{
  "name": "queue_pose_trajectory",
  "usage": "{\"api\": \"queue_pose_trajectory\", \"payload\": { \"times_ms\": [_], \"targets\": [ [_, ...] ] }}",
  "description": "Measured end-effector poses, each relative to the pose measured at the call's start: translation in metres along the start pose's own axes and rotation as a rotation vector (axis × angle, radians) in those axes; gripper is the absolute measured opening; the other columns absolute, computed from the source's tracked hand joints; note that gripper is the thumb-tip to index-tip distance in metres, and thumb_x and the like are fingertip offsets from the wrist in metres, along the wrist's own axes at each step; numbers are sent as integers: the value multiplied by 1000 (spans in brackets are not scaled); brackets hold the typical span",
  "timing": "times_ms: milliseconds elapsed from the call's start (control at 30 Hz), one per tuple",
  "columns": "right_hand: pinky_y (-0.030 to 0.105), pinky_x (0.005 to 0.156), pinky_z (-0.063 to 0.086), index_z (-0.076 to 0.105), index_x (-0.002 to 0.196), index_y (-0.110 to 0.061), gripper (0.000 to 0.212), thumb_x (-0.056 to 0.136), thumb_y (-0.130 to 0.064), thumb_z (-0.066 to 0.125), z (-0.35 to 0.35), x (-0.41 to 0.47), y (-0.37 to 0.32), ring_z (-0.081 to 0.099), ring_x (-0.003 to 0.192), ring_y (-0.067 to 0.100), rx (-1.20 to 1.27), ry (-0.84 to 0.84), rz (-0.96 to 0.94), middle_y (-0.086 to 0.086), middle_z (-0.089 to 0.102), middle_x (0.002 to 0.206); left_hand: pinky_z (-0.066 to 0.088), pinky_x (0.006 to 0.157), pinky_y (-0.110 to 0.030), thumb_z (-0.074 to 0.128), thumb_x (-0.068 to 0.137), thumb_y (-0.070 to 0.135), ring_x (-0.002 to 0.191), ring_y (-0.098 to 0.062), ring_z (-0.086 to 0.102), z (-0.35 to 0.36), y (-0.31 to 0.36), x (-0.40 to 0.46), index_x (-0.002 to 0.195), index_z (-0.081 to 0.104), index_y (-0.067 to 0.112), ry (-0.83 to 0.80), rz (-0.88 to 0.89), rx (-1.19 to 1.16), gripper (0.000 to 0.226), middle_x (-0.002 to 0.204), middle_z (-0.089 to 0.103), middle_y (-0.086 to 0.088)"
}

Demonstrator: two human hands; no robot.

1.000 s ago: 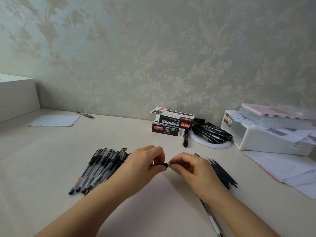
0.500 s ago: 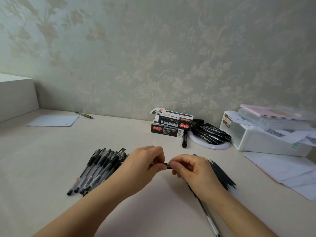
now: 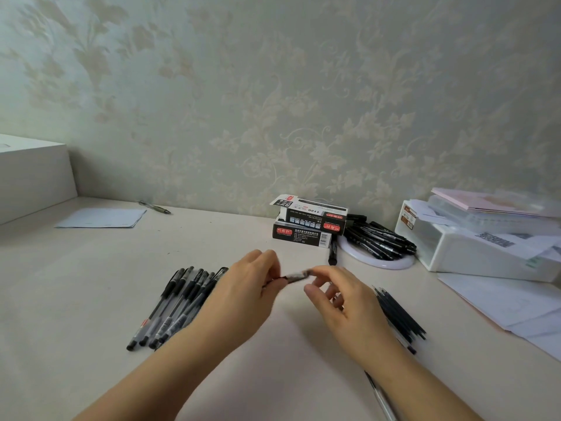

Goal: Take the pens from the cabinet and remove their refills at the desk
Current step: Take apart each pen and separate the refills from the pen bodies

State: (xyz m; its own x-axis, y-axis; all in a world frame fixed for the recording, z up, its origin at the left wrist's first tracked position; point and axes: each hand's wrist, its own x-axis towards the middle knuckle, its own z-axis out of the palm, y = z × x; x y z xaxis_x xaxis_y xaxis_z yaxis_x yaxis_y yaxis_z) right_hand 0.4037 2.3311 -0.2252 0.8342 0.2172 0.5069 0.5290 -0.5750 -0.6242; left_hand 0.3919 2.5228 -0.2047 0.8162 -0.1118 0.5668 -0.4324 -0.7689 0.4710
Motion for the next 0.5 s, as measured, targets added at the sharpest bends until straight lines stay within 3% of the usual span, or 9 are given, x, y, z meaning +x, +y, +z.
{"api": "queue_pose_trajectory", "payload": {
  "times_ms": [133, 267, 500],
  "targets": [
    [12, 71, 42, 66, 109, -30, 20, 94, -40, 58, -1, 0, 8, 57, 86, 4, -67, 15, -31, -18, 61, 96, 46, 69, -38, 56, 93, 32, 77, -21, 54, -16, -22, 7, 89, 52, 19, 131, -227, 151, 14, 85, 58, 4],
    [13, 71, 43, 65, 107, -34, 20, 95, -45, 53, 0, -1, 11, 57, 88, 3, -125, -21, -54, -21, 60, 98, 43, 69, -35, 52, 94, 28, 82, -24, 51, -29, -43, 7, 92, 51, 17, 82, -451, 249, 11, 91, 60, -2],
    [12, 69, 42, 66, 103, -36, 16, 94, -44, 55, 1, -2, 13, 57, 87, 3, -151, -29, -75, -25, 58, 95, 47, 71, -34, 47, 94, 26, 88, -26, 55, -32, -50, 7, 94, 50, 17, 10, -567, 325, 10, 95, 59, -2]
  ]
}}
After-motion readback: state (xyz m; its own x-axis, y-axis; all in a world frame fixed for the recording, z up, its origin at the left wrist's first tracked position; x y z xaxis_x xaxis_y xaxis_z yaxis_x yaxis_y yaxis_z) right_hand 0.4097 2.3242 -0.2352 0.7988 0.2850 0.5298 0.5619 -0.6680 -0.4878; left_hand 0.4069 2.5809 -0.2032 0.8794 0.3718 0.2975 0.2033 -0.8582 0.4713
